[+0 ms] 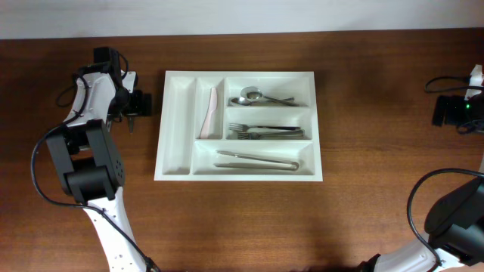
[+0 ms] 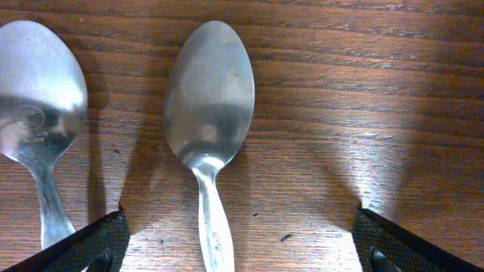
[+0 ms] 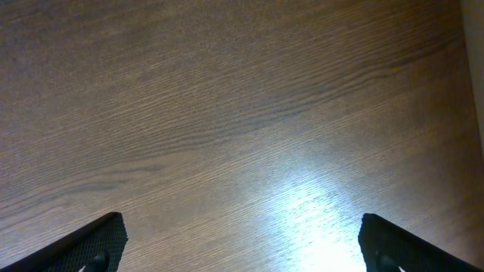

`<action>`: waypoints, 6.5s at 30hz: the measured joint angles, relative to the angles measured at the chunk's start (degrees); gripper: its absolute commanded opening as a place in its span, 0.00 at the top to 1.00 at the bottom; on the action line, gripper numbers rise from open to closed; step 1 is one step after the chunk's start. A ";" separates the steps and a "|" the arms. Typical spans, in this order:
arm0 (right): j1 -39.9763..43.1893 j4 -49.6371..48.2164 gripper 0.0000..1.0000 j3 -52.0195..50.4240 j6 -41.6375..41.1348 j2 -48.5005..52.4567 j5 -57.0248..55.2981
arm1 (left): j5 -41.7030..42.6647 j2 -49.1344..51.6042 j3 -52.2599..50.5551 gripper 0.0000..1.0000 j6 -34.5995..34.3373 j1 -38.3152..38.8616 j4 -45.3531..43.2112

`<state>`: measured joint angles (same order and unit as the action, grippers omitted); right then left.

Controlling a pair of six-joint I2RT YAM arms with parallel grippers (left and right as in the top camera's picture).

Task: Pack container
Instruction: 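Align the left gripper over the right silver spoon and lower, then close the left gripper on the spoon handle and lift it, then carry the spoon right over the tray's left compartment, then lower the spoon into the compartment and open the left gripper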

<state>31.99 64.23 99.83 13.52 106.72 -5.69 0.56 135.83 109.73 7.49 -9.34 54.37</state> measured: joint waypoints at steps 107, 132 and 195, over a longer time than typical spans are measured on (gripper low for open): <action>0.00 0.00 0.01 0.00 -0.02 0.00 0.00 | 0.02 0.48 0.42 0.95 -0.46 0.00 -4.39; 0.00 0.00 0.01 0.00 0.00 0.00 0.00 | -0.24 2.38 17.99 0.96 -0.46 0.57 11.58; 0.00 0.00 0.01 0.00 0.00 0.00 0.00 | 3.93 3.08 17.16 0.87 -11.82 18.21 23.96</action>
<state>31.99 64.23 99.83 13.52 106.72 -5.69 4.49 138.91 126.89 -4.34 8.86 78.32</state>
